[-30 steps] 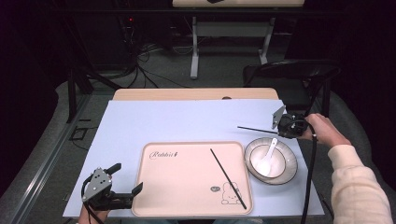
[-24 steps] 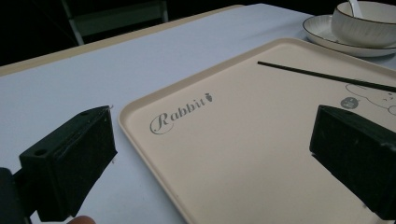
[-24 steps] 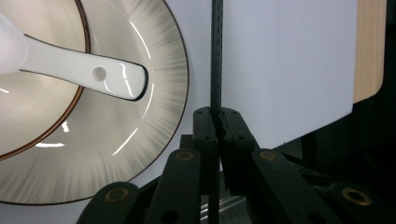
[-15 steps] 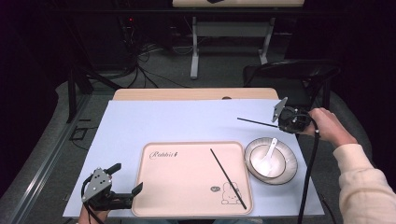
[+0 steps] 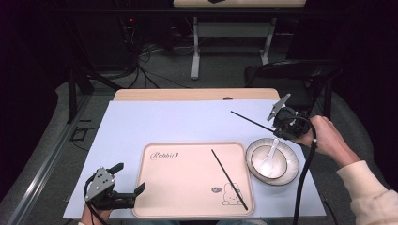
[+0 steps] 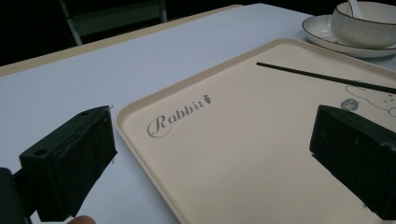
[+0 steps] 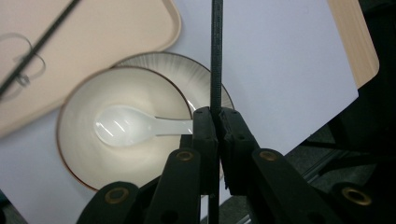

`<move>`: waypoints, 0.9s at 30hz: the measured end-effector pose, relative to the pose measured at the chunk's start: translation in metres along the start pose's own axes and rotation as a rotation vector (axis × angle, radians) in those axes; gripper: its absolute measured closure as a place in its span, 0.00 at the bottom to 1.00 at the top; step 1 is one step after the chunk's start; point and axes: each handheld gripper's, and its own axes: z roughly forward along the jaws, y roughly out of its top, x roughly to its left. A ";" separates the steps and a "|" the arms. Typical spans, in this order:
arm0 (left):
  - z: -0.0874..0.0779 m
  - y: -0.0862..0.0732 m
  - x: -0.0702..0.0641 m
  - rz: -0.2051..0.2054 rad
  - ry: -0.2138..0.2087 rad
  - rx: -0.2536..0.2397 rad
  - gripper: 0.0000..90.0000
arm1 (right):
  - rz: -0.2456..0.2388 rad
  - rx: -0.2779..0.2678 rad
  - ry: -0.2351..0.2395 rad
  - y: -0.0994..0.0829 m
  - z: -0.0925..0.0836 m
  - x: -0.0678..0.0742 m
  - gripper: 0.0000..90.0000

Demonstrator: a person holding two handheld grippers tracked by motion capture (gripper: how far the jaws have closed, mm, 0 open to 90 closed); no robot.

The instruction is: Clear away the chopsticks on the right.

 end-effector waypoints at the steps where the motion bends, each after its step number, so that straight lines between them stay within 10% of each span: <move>1: 0.000 0.000 0.000 0.000 0.000 0.000 0.00 | 0.000 0.000 0.000 0.000 0.000 0.000 0.95; 13: 0.001 0.001 -0.001 0.004 -0.016 -0.006 0.00 | 0.326 0.014 0.142 0.017 0.006 0.044 0.95; 27: 0.000 0.000 -0.001 0.005 -0.011 -0.006 0.00 | 0.524 -0.039 0.289 0.019 0.046 0.076 0.95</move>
